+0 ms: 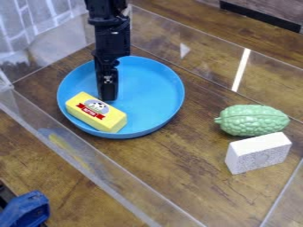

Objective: Remove the yellow brick from inside the blue tray and put it on the table

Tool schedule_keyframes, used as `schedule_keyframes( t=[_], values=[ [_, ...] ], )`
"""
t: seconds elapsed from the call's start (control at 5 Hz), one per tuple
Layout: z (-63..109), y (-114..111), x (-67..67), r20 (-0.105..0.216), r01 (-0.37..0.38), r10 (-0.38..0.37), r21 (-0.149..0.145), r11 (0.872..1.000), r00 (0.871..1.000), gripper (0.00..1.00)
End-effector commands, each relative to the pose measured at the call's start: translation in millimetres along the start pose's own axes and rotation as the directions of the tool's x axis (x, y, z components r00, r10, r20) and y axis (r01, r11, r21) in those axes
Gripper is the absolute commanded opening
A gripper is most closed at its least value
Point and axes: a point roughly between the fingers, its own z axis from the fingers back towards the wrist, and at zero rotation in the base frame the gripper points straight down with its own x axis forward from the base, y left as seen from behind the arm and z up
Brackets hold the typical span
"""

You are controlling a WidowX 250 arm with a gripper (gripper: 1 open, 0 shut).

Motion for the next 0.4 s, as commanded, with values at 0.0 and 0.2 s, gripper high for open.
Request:
schedule_keyframes(
  t=[0.0, 0.2],
  values=[
    [-19.3, -16.5, 18.1, -0.026, 0.083, -0.085, -0.050, 0.995, 0.996, 1.00],
    [-19.2, -16.8, 19.2, -0.027, 0.091, -0.092, -0.051, 0.995, 0.995, 1.00]
  ],
)
